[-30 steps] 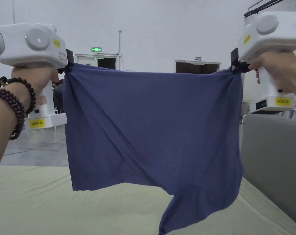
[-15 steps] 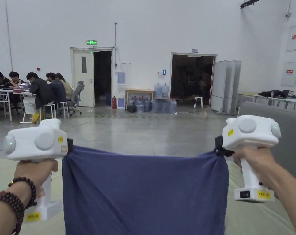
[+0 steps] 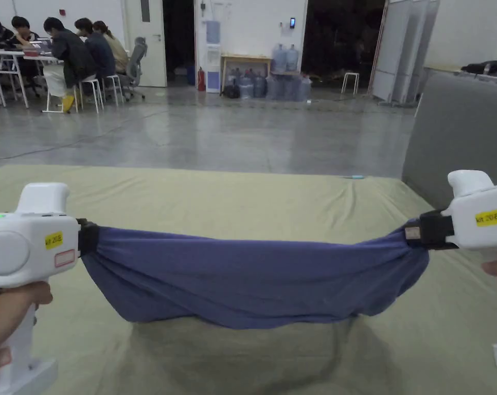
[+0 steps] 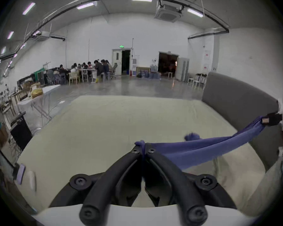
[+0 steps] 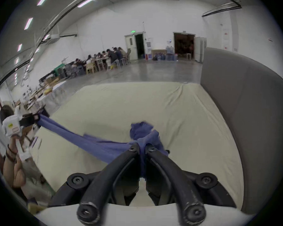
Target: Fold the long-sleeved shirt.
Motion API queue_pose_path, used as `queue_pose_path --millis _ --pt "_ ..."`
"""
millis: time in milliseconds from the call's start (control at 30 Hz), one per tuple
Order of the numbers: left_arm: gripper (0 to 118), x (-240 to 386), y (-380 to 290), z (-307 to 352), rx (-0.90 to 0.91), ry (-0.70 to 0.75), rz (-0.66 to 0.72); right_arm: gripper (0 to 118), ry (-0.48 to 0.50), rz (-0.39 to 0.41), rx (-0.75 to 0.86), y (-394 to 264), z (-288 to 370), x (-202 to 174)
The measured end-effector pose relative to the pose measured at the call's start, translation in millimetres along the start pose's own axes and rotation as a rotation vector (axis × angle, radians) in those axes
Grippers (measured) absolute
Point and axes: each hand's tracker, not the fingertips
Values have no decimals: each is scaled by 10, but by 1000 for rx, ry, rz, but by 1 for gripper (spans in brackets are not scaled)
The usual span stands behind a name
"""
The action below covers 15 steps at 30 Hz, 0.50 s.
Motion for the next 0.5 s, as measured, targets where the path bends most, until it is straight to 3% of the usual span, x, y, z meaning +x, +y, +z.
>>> queue_pose_path --millis 133,233,400,500 --pt "0 2 -850 396 -146 -68 -24 2 12 118 -154 -922 245 -81" --pt "0 -22 -1506 505 -280 -62 -52 2 106 94 -334 -1606 294 -154" --pt "0 -103 -2271 569 -519 -106 -35 2 130 139 -629 -2545 141 -204" --pt "0 -100 -2509 607 -578 -103 -86 2 145 165 -711 -2854 59 -236"
